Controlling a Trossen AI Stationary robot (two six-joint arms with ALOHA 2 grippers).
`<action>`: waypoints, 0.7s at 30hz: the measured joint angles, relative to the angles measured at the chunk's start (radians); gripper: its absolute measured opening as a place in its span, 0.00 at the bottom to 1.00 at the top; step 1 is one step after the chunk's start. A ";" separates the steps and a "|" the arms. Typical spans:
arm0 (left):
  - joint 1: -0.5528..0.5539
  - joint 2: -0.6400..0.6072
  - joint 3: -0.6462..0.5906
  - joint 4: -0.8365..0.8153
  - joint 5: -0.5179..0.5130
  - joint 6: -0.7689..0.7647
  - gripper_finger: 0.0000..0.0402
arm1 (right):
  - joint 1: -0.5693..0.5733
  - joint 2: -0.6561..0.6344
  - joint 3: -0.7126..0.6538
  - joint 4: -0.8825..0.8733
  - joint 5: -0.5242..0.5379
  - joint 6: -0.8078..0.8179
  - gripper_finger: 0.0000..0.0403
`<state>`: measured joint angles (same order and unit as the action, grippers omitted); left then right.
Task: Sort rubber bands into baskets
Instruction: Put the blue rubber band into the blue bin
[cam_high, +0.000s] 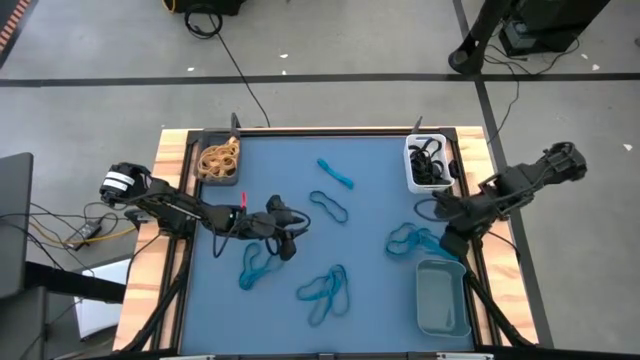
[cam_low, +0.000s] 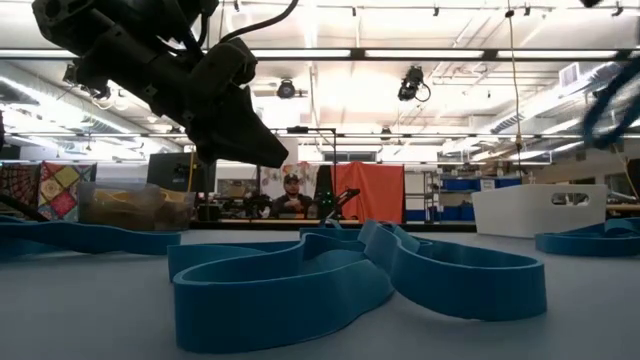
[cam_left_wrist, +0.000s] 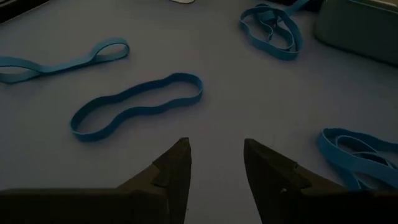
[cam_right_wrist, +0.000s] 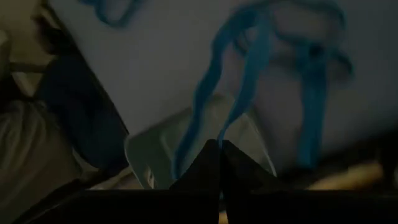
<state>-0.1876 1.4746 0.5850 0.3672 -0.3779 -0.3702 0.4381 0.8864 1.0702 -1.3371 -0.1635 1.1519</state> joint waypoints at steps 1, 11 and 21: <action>-0.003 0.000 0.000 0.000 0.000 0.000 0.38 | 0.023 0.002 0.000 -0.019 -0.007 0.042 0.02; -0.011 0.000 0.000 0.010 0.000 0.017 0.38 | 0.229 0.116 0.000 -0.048 -0.147 0.284 0.02; -0.011 0.000 0.000 0.041 -0.009 0.052 0.38 | 0.446 0.218 0.000 0.092 -0.245 0.524 0.02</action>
<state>-0.1982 1.4750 0.5850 0.4081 -0.3873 -0.3183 0.8846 1.1039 1.0698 -1.2449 -0.4089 1.6760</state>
